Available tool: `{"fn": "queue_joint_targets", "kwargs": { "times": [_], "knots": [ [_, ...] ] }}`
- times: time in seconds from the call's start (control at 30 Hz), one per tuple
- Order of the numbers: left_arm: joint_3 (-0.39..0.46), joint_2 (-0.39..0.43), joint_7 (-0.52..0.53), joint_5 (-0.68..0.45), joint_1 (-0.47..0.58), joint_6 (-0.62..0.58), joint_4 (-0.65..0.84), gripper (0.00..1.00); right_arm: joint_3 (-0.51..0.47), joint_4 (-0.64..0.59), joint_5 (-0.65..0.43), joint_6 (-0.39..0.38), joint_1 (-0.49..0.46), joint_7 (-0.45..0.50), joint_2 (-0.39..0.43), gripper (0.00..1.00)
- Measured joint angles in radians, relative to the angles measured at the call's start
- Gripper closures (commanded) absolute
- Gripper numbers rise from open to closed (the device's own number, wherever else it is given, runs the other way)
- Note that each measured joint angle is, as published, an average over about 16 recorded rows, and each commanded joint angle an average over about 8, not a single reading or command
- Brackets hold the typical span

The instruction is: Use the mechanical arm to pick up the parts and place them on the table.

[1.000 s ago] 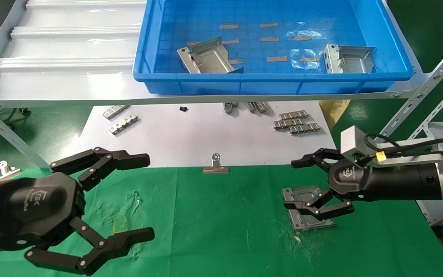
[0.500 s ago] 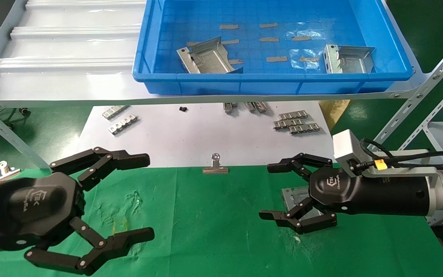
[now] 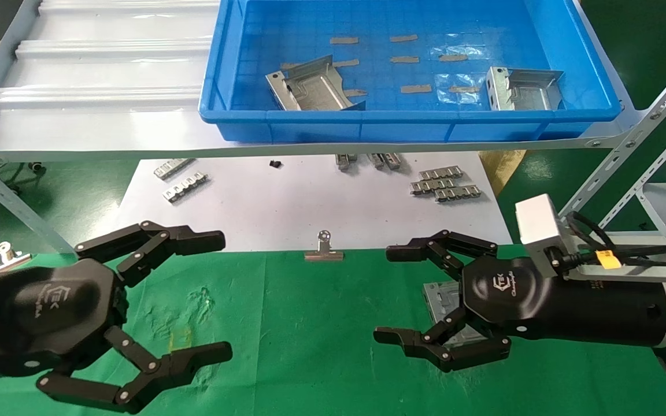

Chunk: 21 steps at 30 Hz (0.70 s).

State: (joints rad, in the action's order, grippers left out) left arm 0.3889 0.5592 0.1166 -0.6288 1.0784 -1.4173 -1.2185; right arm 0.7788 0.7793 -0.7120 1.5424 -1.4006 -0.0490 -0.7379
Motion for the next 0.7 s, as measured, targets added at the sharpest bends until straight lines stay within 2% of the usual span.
{"fn": "queue_joint_targets", "kwargs": {
  "times": [0.53, 0.7],
  "knots": [
    [0.0, 0.0, 0.0, 0.0, 0.0, 0.0, 0.0, 0.0, -0.285, 0.288, -0.011, -0.027, 0.186, 0.135, 0.072, 0.0],
    [0.0, 0.0, 0.0, 0.0, 0.0, 0.0, 0.0, 0.0, -0.329, 0.333, -0.012, -0.031, 0.215, 0.156, 0.083, 0.0]
  ]
}}
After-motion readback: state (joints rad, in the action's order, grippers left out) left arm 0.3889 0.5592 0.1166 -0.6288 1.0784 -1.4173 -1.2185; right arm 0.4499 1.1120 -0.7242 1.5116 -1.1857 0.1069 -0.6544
